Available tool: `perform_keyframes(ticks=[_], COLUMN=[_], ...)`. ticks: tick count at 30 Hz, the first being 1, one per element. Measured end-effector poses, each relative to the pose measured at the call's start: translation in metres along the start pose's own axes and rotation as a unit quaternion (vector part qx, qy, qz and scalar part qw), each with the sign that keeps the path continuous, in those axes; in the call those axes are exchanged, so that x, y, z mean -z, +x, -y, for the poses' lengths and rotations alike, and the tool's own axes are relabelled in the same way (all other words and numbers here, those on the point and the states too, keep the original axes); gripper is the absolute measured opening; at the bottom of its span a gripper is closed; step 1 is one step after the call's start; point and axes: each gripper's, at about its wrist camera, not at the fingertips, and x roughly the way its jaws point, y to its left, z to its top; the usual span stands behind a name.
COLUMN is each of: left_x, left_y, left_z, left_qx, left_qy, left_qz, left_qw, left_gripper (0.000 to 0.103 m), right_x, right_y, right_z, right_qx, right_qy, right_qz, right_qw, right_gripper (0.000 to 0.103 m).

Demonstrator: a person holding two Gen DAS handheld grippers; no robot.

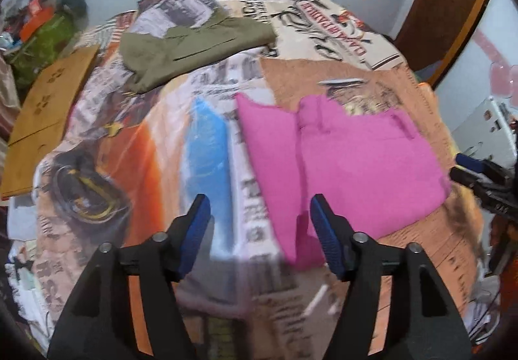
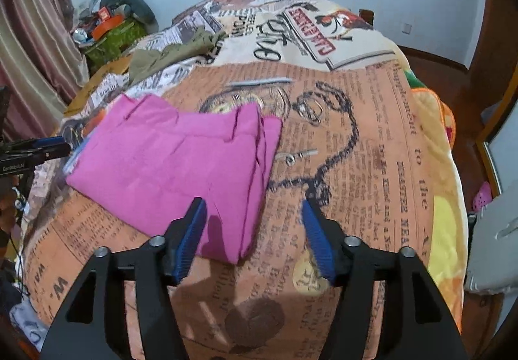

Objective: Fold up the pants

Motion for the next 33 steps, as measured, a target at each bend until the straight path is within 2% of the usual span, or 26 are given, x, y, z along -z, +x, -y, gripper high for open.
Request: perform_keyframes(ticks=[3, 9, 13, 25, 26, 30, 31, 33], left_x=[-0.009, -0.017, -0.018, -0.03, -0.032, -0.036, -0.037, -0.036], left_y=[0.007, 0.034, 0.049, 0.067, 0.069, 0.074, 0.074, 0.074], left_z=[0.008, 0.015, 0.01, 0.007, 0.006, 0.011, 0.013, 0.02], left_qx=[0.011, 0.016, 0.025, 0.055, 0.058, 0.066, 0.066, 0.059], left_qy=[0.001, -0.012, -0.027, -0.037, -0.039, -0.039, -0.035, -0.019], left_qz=[-0.003, -0.026, -0.044, -0.048, -0.048, -0.048, -0.046, -0.042], left_qw=[0.9999, 0.9995, 0.9984, 0.9967, 0.9964, 0.9959, 0.9962, 0.9972], left_gripper=[0.069, 0.069, 0.069, 0.071, 0.069, 0.054, 0.048, 0.043], right_x=[-0.006, -0.01, -0.011, -0.02, -0.021, -0.024, -0.024, -0.025], right_y=[0.004, 0.029, 0.048, 0.061, 0.062, 0.064, 0.064, 0.064], right_z=[-0.002, 0.0, 0.006, 0.015, 0.015, 0.017, 0.017, 0.018], right_qx=[-0.003, -0.021, -0.045, -0.087, -0.089, -0.091, -0.09, -0.092], right_qy=[-0.001, 0.005, 0.03, 0.063, 0.063, 0.061, 0.061, 0.062], right_qz=[0.006, -0.02, -0.045, -0.049, -0.049, -0.048, -0.047, -0.045], right_qw=[1.0, 1.0, 0.998, 0.993, 0.993, 0.993, 0.993, 0.993], right_gripper=[0.065, 0.065, 0.065, 0.067, 0.067, 0.064, 0.06, 0.053])
